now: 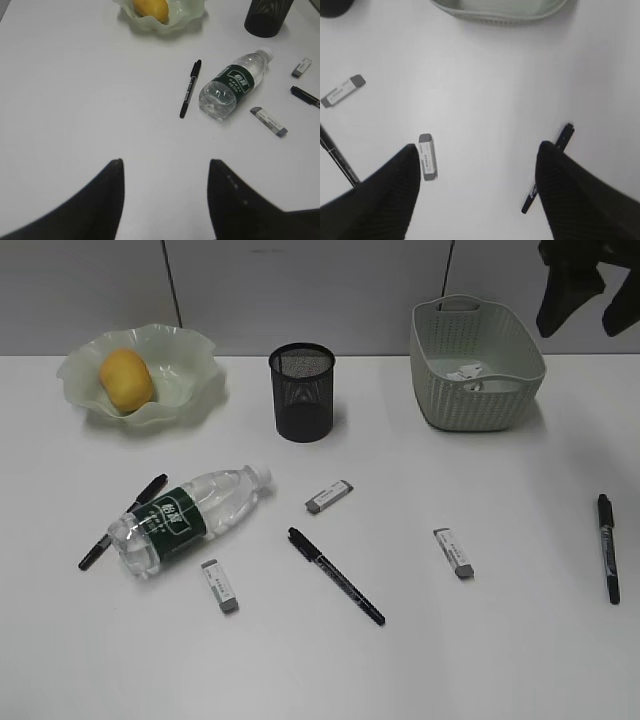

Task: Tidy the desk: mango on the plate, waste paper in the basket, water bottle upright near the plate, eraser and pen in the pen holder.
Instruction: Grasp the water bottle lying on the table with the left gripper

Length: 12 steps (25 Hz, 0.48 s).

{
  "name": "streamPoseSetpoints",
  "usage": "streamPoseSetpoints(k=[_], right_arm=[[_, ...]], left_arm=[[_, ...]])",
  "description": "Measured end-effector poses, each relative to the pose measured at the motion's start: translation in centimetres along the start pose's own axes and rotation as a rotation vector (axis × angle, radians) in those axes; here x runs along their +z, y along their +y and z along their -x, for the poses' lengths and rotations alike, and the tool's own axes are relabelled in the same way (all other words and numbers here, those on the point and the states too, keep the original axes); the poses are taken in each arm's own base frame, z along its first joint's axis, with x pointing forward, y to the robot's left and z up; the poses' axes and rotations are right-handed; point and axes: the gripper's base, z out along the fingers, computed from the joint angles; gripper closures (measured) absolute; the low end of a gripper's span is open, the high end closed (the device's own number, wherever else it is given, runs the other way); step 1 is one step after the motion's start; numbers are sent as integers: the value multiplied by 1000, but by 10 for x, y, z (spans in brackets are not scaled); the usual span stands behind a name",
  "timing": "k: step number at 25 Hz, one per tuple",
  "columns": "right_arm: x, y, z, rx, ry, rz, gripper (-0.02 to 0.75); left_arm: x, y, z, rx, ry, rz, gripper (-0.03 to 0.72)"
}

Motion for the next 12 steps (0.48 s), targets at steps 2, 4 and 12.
streamPoseSetpoints(k=[2, 4, 12], right_arm=[[-8, 0, -3, -12, -3, -2, 174], [-16, 1, -8, -13, -14, -3, 174], [-49, -1, -77, -15, 12, -14, 174]], left_arm=[[0, 0, 0, 1, 0, 2, 282], [0, 0, 0, 2, 0, 4, 282], [0, 0, 0, 2, 0, 4, 291]])
